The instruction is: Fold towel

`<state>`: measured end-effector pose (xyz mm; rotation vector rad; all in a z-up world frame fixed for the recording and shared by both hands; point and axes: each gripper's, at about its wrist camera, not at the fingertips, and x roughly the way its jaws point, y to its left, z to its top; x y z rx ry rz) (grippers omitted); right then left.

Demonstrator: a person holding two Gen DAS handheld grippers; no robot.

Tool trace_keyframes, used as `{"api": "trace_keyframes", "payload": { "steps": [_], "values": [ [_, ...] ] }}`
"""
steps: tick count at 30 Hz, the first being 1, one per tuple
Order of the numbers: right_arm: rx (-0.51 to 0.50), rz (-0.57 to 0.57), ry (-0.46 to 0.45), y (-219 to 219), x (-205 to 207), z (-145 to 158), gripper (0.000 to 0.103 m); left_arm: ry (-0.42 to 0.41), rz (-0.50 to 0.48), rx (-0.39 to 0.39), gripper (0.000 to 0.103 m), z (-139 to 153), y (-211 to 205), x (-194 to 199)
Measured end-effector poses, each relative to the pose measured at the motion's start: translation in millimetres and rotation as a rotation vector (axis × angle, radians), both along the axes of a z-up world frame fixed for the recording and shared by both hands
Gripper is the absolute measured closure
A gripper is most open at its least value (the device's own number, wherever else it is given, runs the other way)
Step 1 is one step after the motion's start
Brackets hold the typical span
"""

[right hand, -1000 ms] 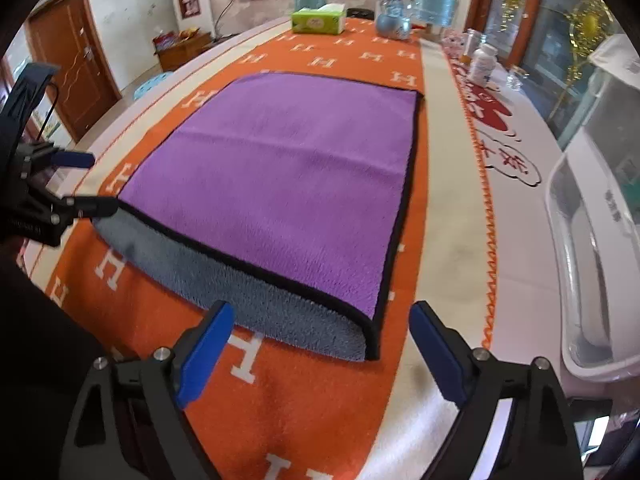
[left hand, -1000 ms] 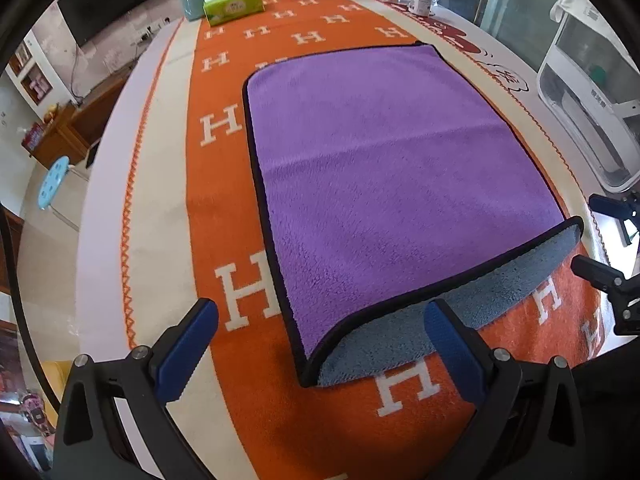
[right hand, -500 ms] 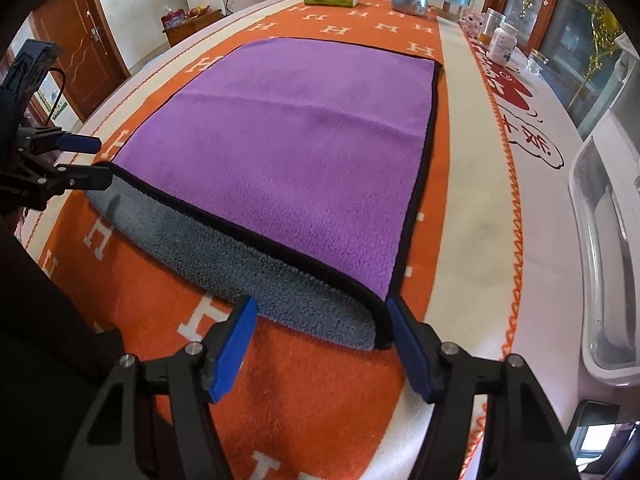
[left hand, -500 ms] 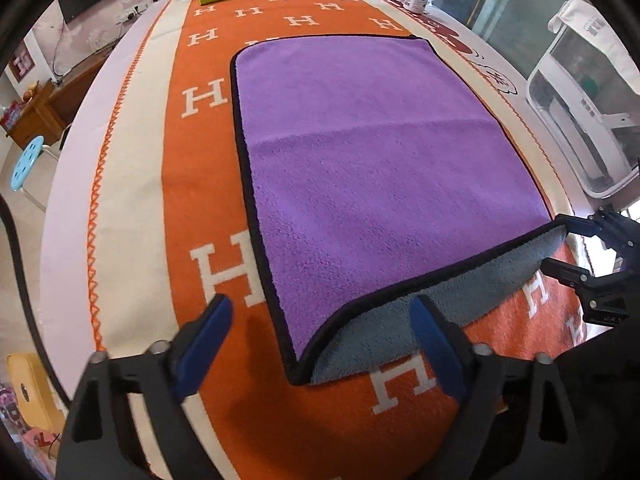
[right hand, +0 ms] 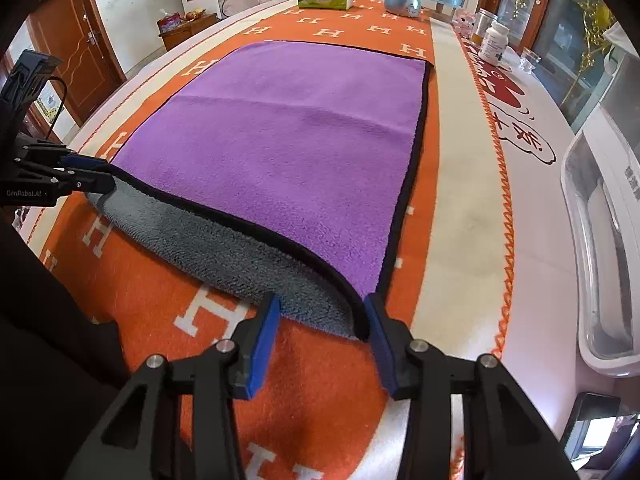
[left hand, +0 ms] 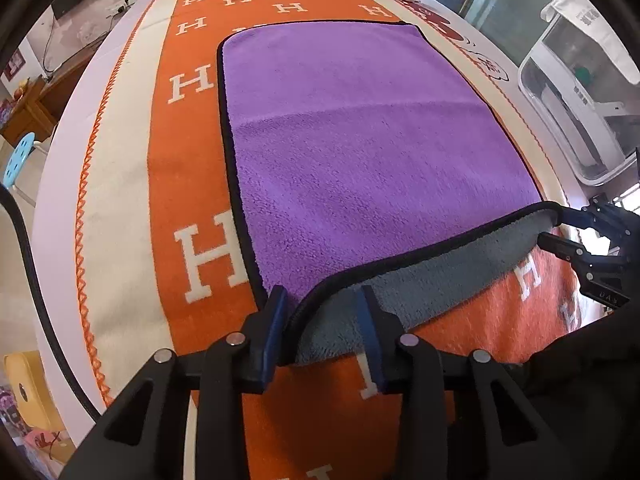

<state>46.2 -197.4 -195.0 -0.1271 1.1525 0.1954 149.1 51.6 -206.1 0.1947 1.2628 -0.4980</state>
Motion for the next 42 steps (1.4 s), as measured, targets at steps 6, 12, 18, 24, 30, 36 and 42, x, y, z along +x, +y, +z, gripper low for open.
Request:
{"api": "trace_keyframes", "payload": {
  "steps": [6,12,18,24,30,36,42],
  "values": [
    [0.005,-0.014,-0.008,-2,0,2,0.073,0.001,0.015,0.011,0.089,1,1,-1],
    [0.013,-0.029,-0.015,-7,1,4,0.092,-0.013,0.013,0.023,0.095,3,0,-4],
    [0.009,-0.021,-0.021,-8,3,5,0.099,-0.017,0.017,0.036,0.097,3,-1,-6],
    [0.008,-0.015,-0.022,-8,3,5,0.099,-0.015,0.015,0.039,0.097,3,-2,-5],
    [0.030,0.006,-0.024,-12,5,10,0.099,-0.012,-0.012,0.042,0.098,11,-2,-4],
    [0.056,0.031,-0.022,-16,13,24,0.099,-0.033,-0.042,0.039,0.098,31,-4,2],
    [0.062,0.049,-0.075,-18,28,47,0.099,-0.088,-0.048,0.037,0.097,59,-6,13]
  ]
}}
